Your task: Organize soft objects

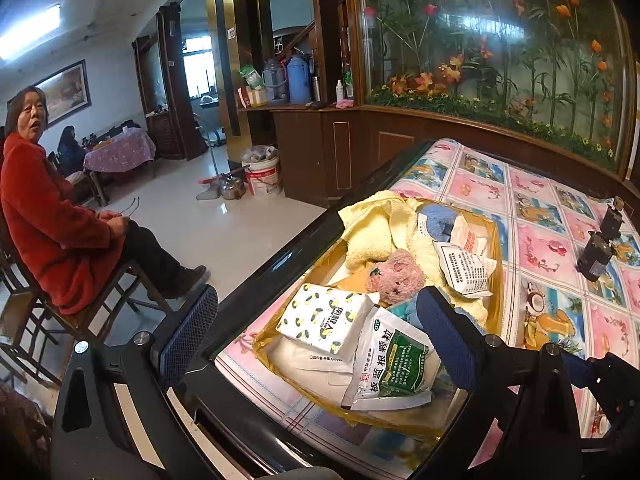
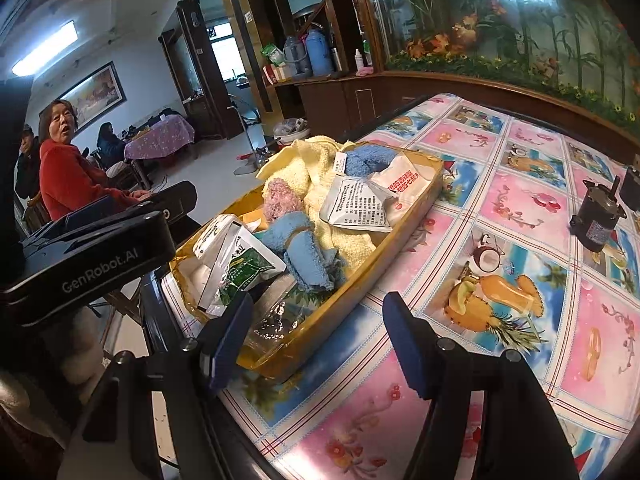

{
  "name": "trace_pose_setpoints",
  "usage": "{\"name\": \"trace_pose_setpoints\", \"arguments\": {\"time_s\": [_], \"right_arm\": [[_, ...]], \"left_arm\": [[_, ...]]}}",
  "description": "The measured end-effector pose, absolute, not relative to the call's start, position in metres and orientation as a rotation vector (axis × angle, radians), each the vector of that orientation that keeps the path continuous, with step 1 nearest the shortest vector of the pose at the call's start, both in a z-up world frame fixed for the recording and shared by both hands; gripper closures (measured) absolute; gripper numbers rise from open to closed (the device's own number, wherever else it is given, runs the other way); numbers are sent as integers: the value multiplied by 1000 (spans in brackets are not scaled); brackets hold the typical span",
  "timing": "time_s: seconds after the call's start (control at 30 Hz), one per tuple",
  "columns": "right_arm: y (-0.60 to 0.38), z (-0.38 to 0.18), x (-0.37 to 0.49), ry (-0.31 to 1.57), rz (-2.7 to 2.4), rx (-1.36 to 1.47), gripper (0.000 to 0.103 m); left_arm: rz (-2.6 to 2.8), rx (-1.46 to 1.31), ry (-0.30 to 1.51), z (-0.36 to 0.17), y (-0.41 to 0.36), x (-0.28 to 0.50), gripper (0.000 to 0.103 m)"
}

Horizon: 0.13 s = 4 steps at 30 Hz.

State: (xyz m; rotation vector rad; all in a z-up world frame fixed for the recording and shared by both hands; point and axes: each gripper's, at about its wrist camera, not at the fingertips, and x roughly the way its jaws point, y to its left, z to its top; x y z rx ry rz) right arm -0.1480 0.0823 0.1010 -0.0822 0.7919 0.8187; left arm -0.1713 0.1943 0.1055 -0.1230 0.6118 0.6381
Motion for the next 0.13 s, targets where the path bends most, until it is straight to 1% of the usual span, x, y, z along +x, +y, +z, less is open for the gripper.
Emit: {"name": "trace_pose_setpoints", "arguments": {"time_s": [0.13], "right_arm": [[82,101,-148,794,818,-80,35]], "left_arm": [[634,-117,655,102,193,-168,2]]}}
